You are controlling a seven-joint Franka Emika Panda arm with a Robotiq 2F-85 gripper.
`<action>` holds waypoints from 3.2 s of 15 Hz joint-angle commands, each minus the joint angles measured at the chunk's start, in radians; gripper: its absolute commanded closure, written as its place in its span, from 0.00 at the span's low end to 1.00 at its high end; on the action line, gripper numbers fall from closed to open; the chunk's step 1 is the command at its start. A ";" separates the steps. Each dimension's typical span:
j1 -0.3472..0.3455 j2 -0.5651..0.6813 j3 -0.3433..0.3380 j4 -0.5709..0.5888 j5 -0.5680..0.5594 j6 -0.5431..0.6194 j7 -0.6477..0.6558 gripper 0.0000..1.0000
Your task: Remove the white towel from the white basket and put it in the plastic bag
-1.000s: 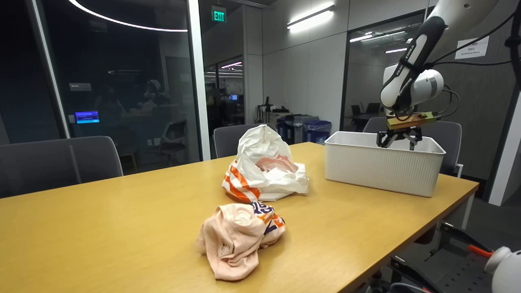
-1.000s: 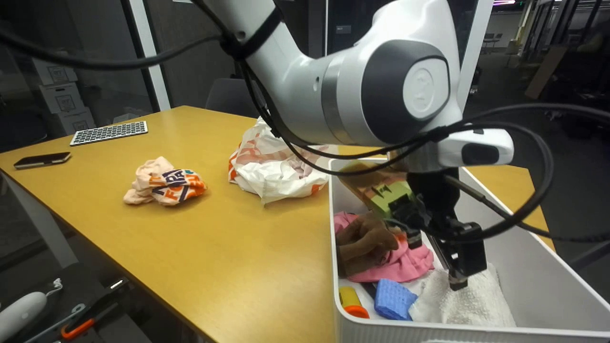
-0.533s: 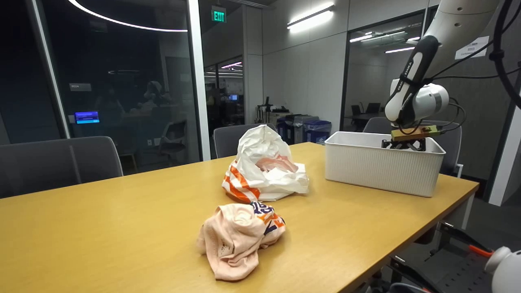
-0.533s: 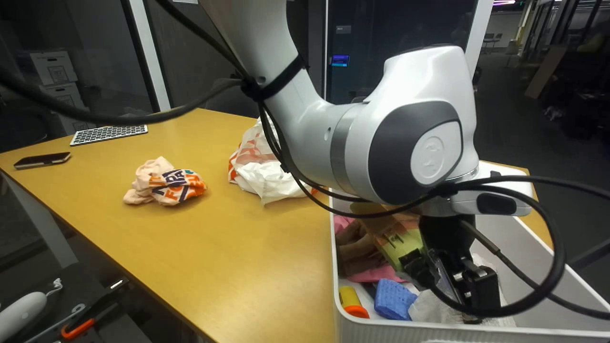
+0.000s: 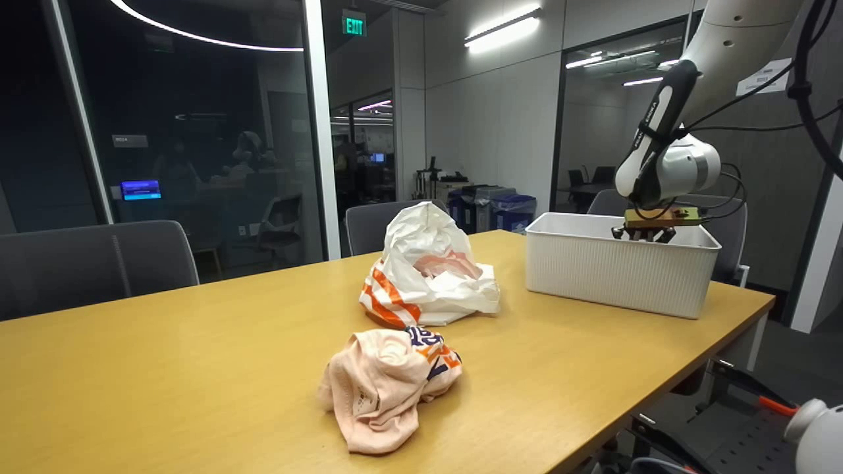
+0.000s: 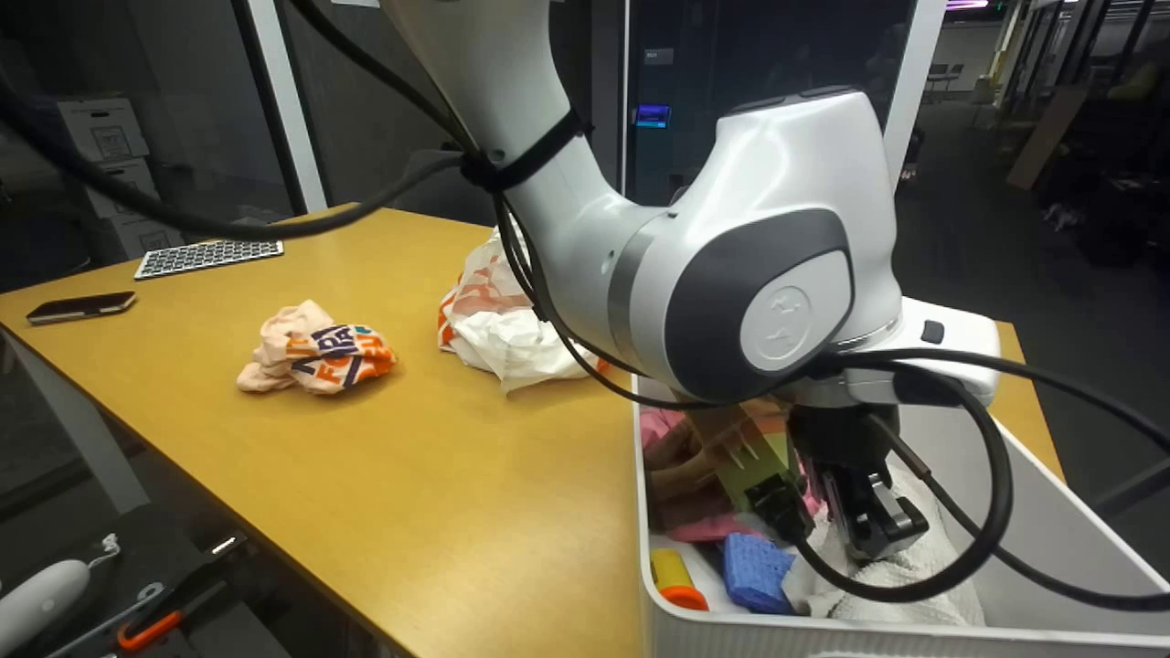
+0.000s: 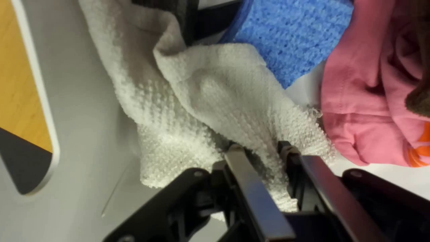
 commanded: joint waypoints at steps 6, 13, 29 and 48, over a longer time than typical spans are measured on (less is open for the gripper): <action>0.224 -0.146 -0.139 -0.113 -0.097 -0.057 0.016 1.00; 0.638 -0.305 -0.414 -0.046 -0.672 -0.051 0.358 1.00; 0.917 -0.990 -0.207 -0.165 -0.663 -0.554 0.226 1.00; 0.341 -0.454 0.373 -0.024 -0.234 -0.053 -0.423 0.99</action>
